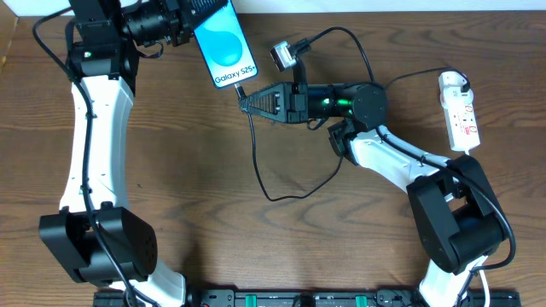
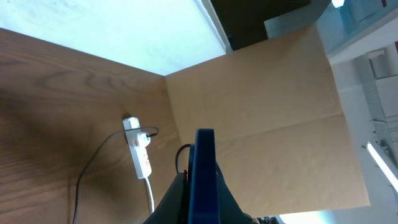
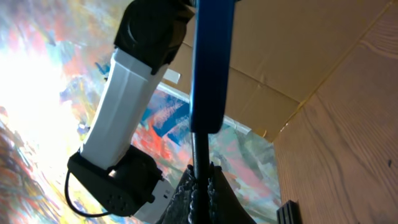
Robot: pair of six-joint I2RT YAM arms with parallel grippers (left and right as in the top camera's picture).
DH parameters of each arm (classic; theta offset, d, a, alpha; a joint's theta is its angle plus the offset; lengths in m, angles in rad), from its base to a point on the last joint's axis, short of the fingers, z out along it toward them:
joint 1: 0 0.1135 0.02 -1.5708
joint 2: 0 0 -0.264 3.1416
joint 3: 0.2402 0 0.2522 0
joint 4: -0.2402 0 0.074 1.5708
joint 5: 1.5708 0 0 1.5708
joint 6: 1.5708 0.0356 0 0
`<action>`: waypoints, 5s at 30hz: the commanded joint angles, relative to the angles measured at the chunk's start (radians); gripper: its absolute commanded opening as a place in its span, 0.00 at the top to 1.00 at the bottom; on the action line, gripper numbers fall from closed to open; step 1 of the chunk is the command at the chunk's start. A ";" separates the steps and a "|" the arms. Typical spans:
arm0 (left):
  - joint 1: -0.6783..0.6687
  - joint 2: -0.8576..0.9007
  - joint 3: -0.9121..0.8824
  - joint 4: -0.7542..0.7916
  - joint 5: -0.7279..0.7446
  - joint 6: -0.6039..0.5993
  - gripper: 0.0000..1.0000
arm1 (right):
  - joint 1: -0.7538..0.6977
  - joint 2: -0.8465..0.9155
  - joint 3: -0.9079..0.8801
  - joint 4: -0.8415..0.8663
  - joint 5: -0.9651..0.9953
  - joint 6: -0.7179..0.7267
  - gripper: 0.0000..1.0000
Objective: Plug charger to phone and switch on socket
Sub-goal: 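Push the cable plug up into the phone's bottom port with the right gripper, then open the right gripper and pull it back right from the phone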
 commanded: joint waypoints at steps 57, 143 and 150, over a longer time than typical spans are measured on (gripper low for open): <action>0.024 -0.010 0.000 -0.097 -0.074 0.015 0.93 | 0.011 0.006 0.007 -0.102 0.017 -0.122 0.99; 0.002 -0.010 -0.001 -0.176 -0.008 0.213 0.92 | 0.013 0.006 0.007 -0.101 0.154 -0.073 0.16; 0.052 -0.010 -0.001 -0.223 0.013 0.213 0.93 | -0.043 0.006 0.007 -0.102 0.150 -0.072 0.01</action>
